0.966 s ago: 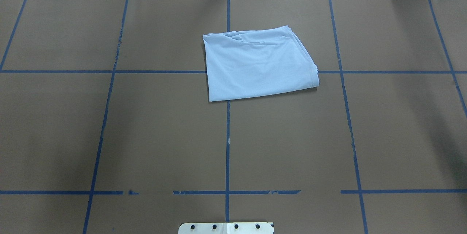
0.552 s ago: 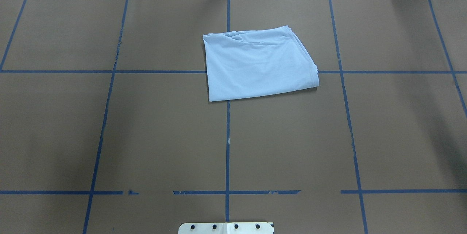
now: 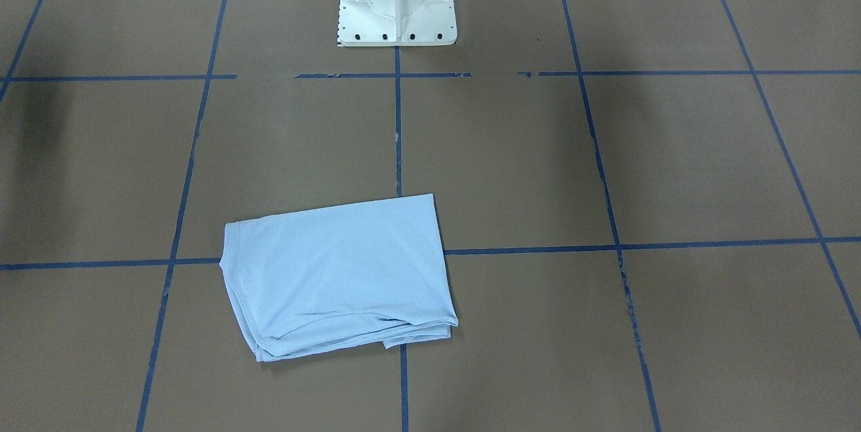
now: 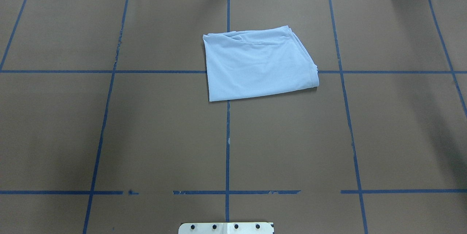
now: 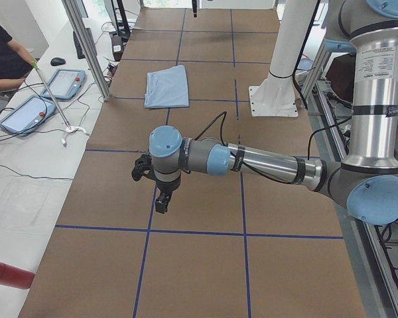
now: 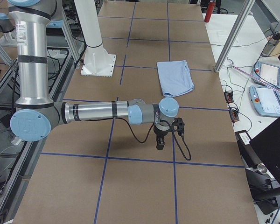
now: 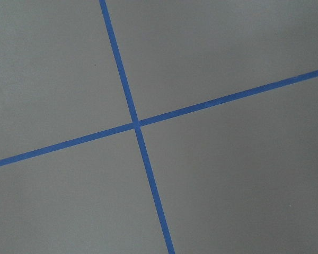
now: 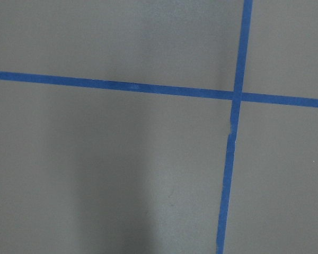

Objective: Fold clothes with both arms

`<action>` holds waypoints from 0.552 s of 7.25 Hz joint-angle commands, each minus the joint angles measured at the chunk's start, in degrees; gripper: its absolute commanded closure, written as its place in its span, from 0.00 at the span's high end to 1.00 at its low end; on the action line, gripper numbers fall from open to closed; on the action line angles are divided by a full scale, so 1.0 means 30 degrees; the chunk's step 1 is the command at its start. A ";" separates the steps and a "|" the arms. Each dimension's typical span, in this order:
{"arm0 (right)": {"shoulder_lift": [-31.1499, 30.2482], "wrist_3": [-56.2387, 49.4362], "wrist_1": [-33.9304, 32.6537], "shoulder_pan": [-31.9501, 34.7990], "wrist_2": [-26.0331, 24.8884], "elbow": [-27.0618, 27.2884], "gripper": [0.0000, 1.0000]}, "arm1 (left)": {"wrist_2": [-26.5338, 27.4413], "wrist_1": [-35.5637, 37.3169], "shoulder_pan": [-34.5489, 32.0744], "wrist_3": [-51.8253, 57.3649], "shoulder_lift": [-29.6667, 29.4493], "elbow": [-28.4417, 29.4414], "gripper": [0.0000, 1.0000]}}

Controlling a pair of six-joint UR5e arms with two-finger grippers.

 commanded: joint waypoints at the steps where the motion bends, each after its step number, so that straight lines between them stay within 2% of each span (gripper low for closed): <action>1: 0.0000 -0.0001 0.0001 0.0000 -0.0029 -0.0002 1.00 | 0.0001 0.0004 0.0000 0.0003 -0.0031 0.0083 1.00; 4: 0.0029 -0.0001 0.0001 0.0000 0.0000 0.0056 1.00 | -0.0028 0.0004 0.0000 0.0032 -0.0031 -0.0062 1.00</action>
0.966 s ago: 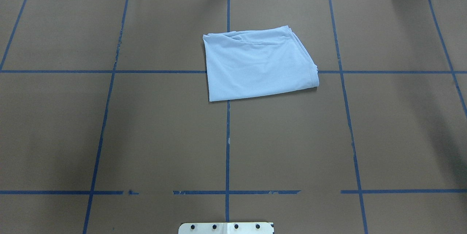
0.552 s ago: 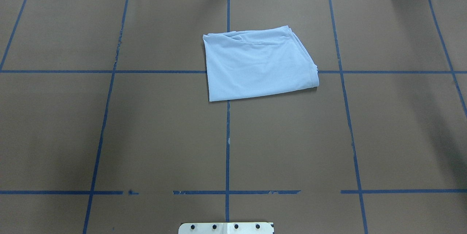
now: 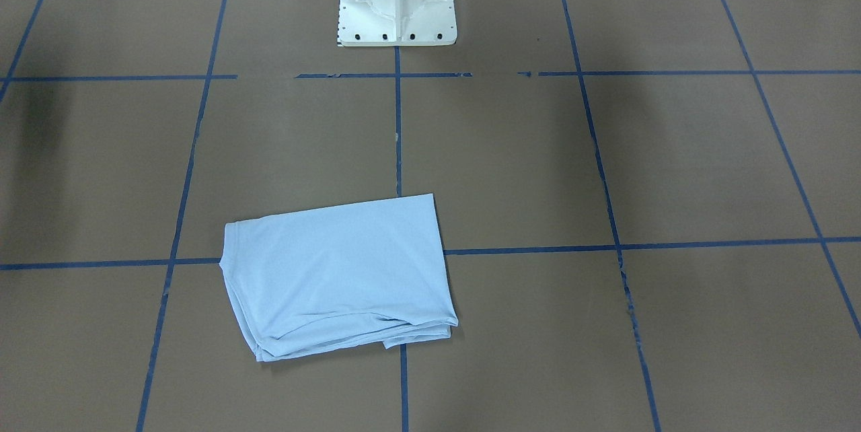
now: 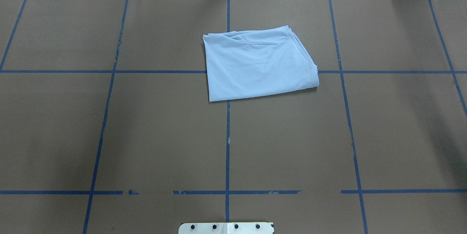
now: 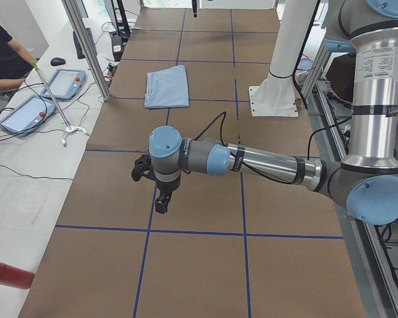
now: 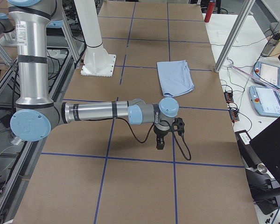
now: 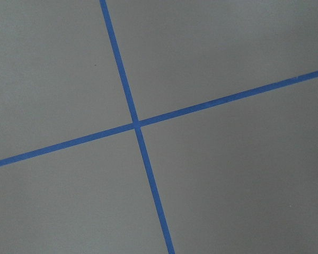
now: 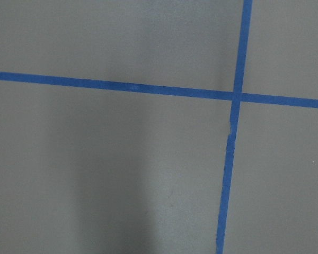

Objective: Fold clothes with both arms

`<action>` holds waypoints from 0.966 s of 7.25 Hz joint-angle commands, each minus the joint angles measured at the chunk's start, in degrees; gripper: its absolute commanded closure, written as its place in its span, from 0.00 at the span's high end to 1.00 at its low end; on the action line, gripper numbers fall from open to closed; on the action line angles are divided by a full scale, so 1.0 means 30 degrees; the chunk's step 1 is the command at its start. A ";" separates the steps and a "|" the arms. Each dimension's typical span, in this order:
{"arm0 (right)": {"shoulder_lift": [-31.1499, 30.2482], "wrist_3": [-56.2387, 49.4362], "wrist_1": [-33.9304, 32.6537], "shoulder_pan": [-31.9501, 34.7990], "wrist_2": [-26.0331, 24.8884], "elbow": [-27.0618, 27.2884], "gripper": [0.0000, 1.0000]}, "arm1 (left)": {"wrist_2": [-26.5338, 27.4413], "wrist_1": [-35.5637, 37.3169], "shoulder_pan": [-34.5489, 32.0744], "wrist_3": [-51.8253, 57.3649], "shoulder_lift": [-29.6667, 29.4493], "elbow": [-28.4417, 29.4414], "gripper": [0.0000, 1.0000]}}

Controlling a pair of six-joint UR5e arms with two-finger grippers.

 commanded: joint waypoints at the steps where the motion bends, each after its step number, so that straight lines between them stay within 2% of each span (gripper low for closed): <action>1: 0.0039 0.0029 0.0000 -0.0001 0.0023 0.0078 1.00 | -0.0024 -0.0029 0.0000 0.0012 -0.0001 -0.0034 1.00; 7: -0.0018 0.0029 -0.0029 0.0115 0.0023 0.0166 1.00 | -0.0024 -0.0029 0.0000 0.0012 -0.0001 0.0025 1.00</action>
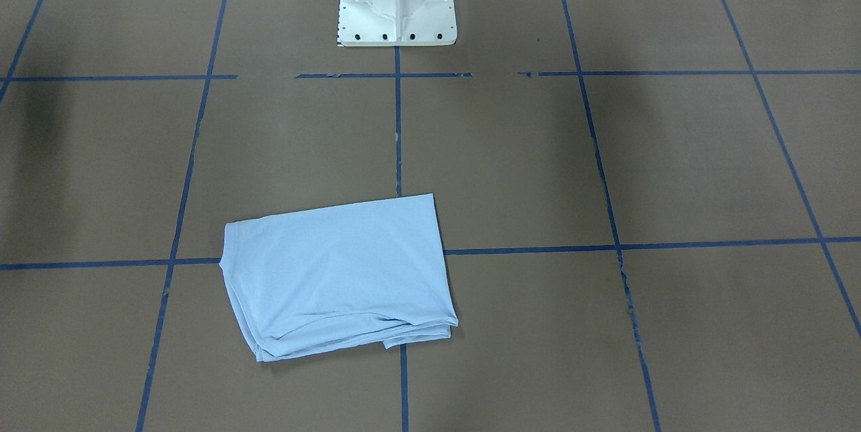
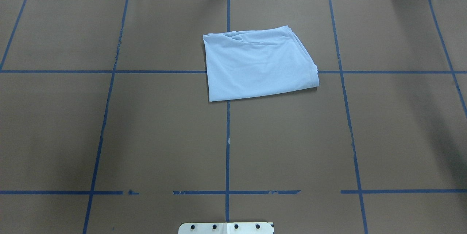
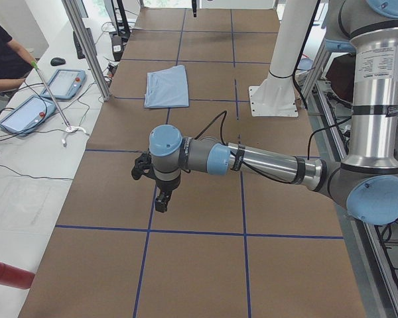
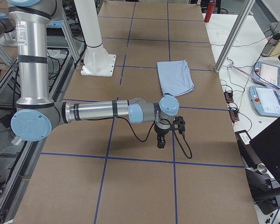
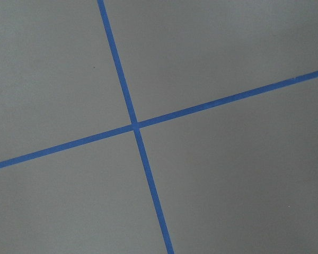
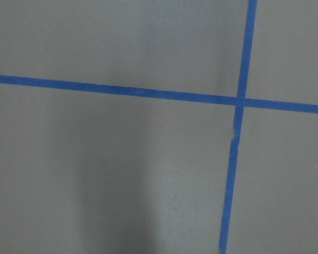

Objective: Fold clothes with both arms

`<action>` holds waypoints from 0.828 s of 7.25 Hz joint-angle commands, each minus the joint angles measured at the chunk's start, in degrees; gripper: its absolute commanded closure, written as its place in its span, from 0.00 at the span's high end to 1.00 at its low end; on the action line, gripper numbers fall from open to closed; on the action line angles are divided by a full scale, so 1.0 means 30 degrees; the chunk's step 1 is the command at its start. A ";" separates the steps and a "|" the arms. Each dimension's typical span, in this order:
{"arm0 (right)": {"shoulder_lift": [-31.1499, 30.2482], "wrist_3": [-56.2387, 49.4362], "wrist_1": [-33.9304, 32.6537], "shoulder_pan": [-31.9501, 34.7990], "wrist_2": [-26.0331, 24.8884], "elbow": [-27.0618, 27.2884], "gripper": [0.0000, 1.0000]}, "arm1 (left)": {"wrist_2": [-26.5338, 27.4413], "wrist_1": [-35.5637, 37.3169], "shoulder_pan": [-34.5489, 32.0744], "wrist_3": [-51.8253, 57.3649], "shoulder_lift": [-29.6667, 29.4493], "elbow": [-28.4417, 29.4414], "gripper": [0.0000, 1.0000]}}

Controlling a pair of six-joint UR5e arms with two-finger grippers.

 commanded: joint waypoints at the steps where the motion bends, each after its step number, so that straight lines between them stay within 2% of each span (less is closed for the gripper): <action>1: -0.0137 0.0000 -0.0197 0.0407 0.0273 0.0078 1.00 | -0.0010 -0.0004 0.0000 0.0000 0.0024 0.0053 1.00; 4: -0.1186 -0.0029 -0.0083 0.1550 0.0334 0.0398 1.00 | -0.0039 0.0025 0.0000 -0.0087 0.0054 0.0083 1.00; 6: -0.1280 -0.0029 -0.0023 0.1553 0.0217 0.0518 1.00 | -0.0068 0.0026 0.0000 -0.0059 0.0054 0.0083 1.00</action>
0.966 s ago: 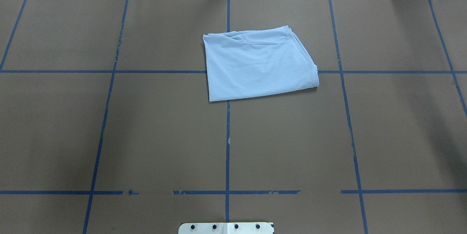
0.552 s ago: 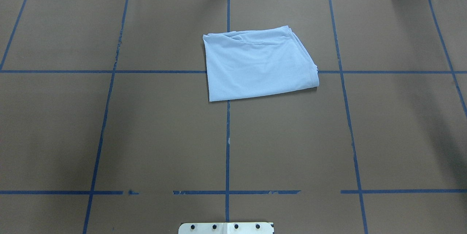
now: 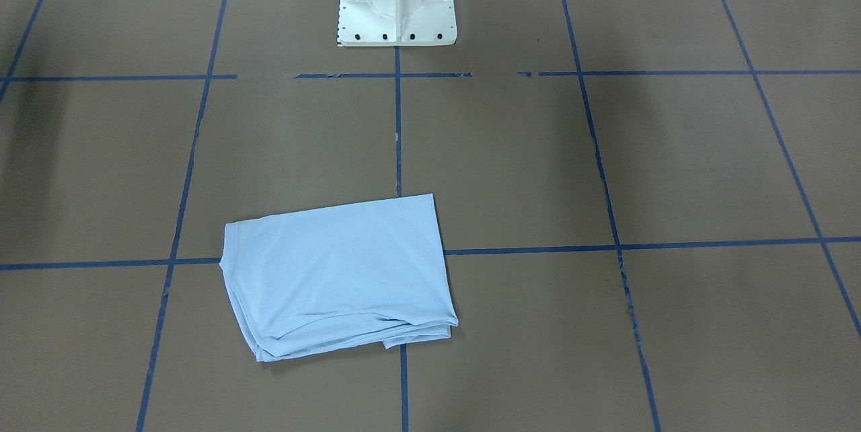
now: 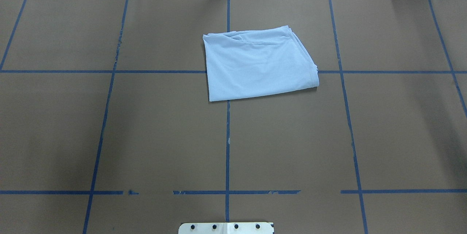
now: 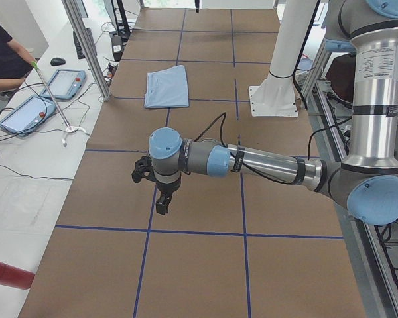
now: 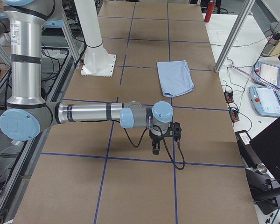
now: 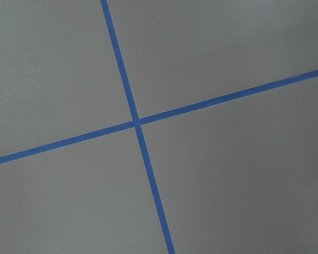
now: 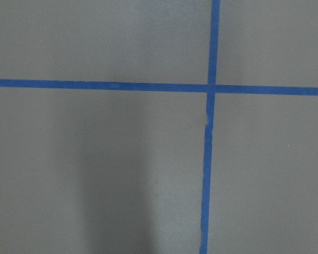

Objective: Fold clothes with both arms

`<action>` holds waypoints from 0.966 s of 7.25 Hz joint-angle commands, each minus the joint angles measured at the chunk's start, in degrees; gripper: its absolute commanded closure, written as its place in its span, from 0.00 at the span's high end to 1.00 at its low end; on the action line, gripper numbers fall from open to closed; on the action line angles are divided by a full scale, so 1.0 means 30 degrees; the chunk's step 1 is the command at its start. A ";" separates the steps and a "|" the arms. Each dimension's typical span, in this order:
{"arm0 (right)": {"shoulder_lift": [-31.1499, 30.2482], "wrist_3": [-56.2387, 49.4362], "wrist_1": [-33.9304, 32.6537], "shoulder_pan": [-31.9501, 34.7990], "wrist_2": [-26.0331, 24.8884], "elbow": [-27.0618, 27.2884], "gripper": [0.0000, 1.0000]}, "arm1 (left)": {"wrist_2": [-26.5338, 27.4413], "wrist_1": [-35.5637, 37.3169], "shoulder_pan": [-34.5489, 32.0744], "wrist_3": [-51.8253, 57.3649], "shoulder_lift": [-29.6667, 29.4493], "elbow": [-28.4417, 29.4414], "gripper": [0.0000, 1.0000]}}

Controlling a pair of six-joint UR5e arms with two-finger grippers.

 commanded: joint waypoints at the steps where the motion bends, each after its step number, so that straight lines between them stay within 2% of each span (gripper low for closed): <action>1: -0.0123 -0.0030 0.0029 0.0069 -0.0100 0.0065 1.00 | -0.0632 -0.0008 0.0000 0.0014 0.0005 0.0031 1.00; 4: -0.0326 -0.0030 -0.0088 0.0069 -0.0012 0.0707 1.00 | -0.0961 -0.0066 0.0000 0.0218 -0.0082 0.1376 1.00; 6: -0.0968 -0.0322 -0.0059 0.0069 -0.0713 0.1177 1.00 | -0.0990 0.0021 -0.0087 0.0044 -0.0347 0.2023 1.00; 7: -0.0944 -0.0352 -0.0059 0.0069 -0.1615 0.1236 1.00 | -0.0845 0.0080 -0.0059 -0.0044 -0.0433 0.2140 1.00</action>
